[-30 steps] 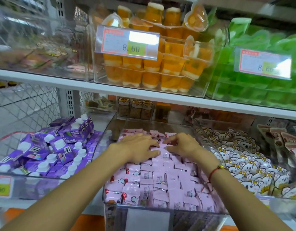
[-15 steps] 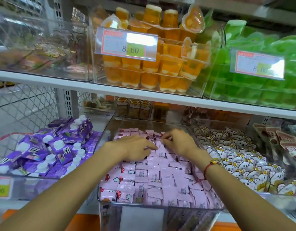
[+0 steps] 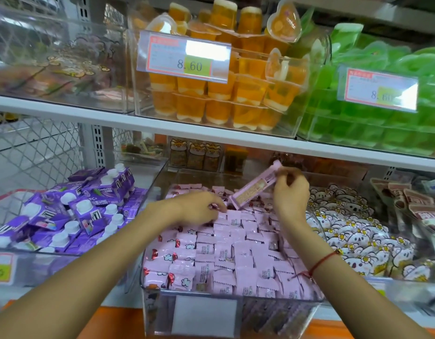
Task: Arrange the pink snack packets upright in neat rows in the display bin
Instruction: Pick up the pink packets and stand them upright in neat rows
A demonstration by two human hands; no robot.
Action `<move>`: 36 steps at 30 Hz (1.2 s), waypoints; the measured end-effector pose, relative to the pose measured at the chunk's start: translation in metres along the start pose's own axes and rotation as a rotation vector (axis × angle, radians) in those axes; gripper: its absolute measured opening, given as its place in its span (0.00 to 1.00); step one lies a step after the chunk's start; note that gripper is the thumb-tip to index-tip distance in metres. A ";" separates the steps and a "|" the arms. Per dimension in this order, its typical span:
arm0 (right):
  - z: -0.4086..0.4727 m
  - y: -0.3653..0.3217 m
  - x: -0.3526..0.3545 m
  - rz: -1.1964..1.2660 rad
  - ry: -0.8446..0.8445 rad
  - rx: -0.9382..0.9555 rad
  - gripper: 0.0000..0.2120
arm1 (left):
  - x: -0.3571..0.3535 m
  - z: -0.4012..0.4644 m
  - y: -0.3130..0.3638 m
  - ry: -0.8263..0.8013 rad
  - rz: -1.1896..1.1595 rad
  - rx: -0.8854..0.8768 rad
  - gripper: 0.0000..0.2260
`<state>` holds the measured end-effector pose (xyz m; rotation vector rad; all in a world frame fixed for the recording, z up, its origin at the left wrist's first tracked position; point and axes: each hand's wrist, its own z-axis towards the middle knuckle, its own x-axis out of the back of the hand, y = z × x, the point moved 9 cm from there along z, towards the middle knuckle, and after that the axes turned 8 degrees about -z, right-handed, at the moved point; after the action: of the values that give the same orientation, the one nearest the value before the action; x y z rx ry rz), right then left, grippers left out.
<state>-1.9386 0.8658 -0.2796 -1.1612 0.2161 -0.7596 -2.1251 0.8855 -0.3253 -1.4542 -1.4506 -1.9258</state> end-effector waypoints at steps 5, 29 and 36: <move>-0.003 0.024 -0.011 0.123 -0.105 -0.236 0.11 | 0.034 -0.001 0.013 0.270 -0.298 -0.034 0.29; -0.034 -0.043 -0.039 -0.191 -0.548 0.388 0.21 | 0.020 -0.010 -0.008 0.161 -0.897 0.322 0.14; -0.041 -0.054 -0.040 -0.576 -0.373 0.755 0.19 | 0.034 -0.009 -0.004 0.304 -0.923 0.256 0.21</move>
<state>-2.0125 0.8503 -0.2573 -0.6047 -0.6982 -0.9847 -2.1466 0.8898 -0.2981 -0.3291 -2.3234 -2.1482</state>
